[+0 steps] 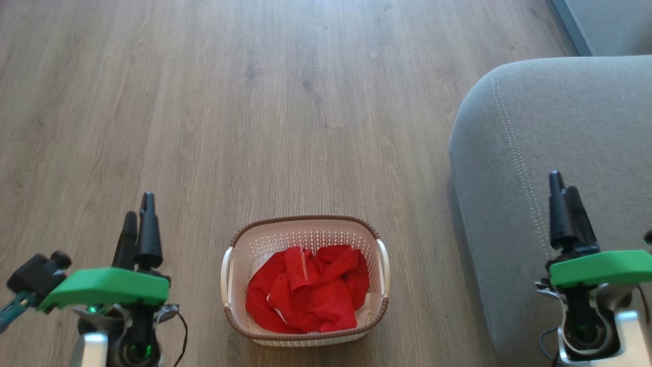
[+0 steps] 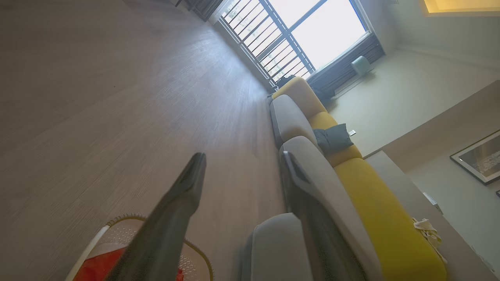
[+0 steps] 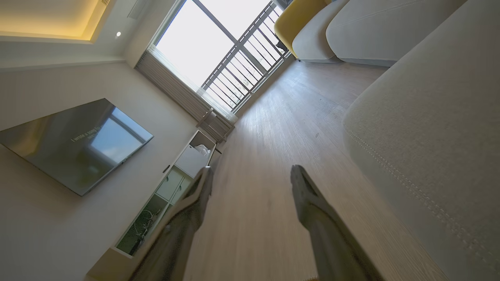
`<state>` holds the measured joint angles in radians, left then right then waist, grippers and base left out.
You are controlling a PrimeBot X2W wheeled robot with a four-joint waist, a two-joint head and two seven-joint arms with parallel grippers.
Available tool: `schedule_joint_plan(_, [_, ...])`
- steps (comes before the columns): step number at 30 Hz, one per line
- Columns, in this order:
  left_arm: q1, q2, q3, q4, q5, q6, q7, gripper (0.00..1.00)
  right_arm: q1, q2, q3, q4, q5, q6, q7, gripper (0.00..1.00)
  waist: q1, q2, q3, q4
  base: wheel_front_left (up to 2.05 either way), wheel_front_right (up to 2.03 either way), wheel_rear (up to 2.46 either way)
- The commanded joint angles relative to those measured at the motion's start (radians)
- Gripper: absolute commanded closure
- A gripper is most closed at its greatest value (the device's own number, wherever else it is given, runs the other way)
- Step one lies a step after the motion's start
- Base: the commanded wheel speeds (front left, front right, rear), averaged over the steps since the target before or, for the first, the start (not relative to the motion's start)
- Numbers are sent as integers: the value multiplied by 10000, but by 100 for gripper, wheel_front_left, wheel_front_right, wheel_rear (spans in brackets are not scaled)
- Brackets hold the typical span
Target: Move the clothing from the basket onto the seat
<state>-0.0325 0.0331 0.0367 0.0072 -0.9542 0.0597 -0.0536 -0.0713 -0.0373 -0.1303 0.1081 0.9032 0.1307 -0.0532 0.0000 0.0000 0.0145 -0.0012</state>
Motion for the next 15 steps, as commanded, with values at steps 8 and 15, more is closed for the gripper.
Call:
schedule_joint_plan(8, [-585, 141, -757, -743, 1888, 594, -305, 0, -596, -88, 503, -883, -1881, 0, -297, 0, 0, 0, 25, 38, 0, 0, 0])
schedule_joint_plan(15, [-878, 1100, -2576, -687, 3584, 2001, -510, 0, -670, -93, 868, -1189, -3243, 0, -504, 0, 0, 0, 56, 10, 0, 0, 0])
